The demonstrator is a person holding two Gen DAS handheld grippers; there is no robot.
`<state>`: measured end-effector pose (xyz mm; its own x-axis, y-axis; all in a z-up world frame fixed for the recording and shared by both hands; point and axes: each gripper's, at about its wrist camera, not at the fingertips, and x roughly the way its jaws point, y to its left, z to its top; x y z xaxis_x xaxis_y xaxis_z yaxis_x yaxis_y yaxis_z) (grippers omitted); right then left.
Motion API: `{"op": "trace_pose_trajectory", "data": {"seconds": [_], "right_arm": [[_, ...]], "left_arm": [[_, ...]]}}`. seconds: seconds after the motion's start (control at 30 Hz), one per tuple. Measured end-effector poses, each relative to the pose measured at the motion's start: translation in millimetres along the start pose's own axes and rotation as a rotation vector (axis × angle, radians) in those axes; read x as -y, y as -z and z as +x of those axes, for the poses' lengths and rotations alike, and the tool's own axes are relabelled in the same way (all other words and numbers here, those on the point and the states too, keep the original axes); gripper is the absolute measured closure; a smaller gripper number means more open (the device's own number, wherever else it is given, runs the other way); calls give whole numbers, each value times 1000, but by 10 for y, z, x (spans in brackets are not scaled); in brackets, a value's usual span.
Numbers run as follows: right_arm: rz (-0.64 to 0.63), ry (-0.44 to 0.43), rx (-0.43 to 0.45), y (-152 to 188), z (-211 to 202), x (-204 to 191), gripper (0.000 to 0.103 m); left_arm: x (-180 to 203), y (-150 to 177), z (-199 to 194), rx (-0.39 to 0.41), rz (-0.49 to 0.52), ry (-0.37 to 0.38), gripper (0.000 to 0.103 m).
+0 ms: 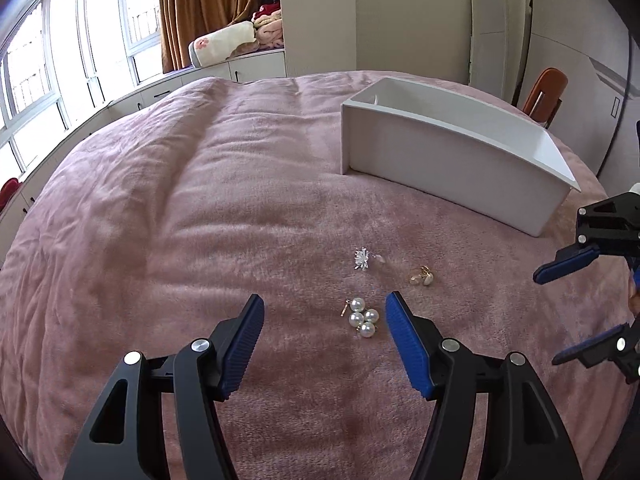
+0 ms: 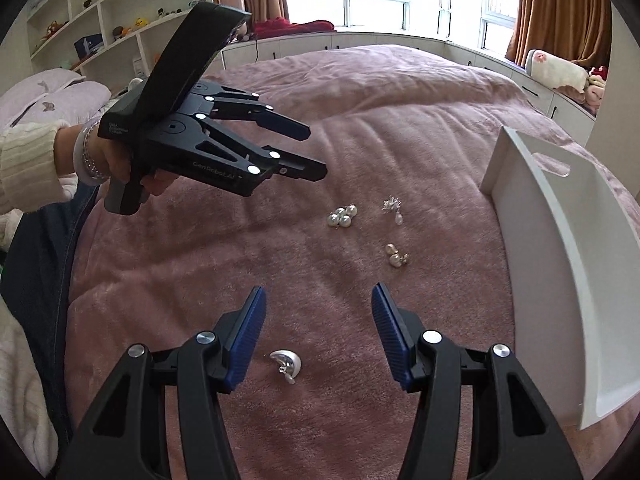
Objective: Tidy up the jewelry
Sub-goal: 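Grasp the triple-pearl earring with the left tool while the right tool grasps the crescent pendant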
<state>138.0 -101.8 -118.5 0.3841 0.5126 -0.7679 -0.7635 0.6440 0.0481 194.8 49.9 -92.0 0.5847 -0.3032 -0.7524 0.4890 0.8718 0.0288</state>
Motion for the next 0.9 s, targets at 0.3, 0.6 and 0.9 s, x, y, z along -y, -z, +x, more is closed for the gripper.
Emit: {"op": "trace_pose_trajectory", "data": {"seconds": [0.3, 0.6, 0.9], "right_arm": [[-38, -9, -85, 228, 252, -151, 61], [-75, -12, -134, 354, 360, -186, 63], [-86, -25, -176, 472, 515, -203, 70]], "left_arm": [[169, 121, 263, -23, -11, 66, 44], [223, 137, 461, -72, -12, 46, 54], [286, 133, 577, -119, -2, 23, 69]]}}
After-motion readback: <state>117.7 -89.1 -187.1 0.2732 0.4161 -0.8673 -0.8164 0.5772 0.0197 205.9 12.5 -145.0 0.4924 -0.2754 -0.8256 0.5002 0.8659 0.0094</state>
